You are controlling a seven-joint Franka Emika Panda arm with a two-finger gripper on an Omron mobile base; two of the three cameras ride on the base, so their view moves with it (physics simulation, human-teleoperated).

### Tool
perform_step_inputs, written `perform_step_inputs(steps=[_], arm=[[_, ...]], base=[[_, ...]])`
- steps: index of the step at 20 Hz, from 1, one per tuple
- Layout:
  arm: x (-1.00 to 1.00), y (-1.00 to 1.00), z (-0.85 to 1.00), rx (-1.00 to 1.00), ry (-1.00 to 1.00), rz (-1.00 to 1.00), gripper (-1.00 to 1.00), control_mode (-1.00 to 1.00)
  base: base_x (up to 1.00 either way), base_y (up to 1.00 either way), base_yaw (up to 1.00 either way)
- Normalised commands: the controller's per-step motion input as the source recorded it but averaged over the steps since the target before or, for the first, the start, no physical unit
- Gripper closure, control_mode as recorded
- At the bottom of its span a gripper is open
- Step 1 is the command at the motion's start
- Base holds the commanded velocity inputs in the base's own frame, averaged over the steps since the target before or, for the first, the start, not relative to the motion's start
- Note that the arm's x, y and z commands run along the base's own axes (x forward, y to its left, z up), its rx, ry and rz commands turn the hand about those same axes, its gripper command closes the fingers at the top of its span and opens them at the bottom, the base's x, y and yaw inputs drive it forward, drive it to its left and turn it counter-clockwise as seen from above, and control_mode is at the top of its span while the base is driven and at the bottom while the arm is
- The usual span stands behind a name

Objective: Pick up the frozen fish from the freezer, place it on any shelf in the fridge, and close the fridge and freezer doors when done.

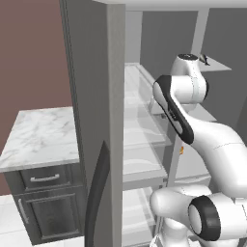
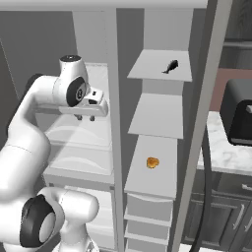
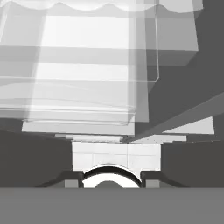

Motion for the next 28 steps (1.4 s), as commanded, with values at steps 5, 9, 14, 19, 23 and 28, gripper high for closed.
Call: perform_step_inputs(steps=[5,9,14,19,23,28], arm=[[-0.29,0.0,-0.05,-0.04,-0.15,0.0,-1.0,-1.0],[-0.59,0.0,0.0,-0.04,-0.26,0.0,-1.0,-1.0],[-0.59,0.0,0.0,-0.05,-0.24,0.0,-1.0,-1.0],[-0.61,0.0,-0.01,-0.01,-0.17,0.0,-1.0,-1.0],[-0.44,-0.01,0.0,0.0,-0.11,0.0,-1.0,-1.0],[0.0,-0.12,0.0,0.0,0.0,0.0,-1.0,-1.0]], base=[[0.0,0.0,0.0],[0.0,0.0,0.0],[0.0,0.0,0.0],[0.0,0.0,0.0],[0.0,0.0,0.0],[0.0,0.0,0.0]])
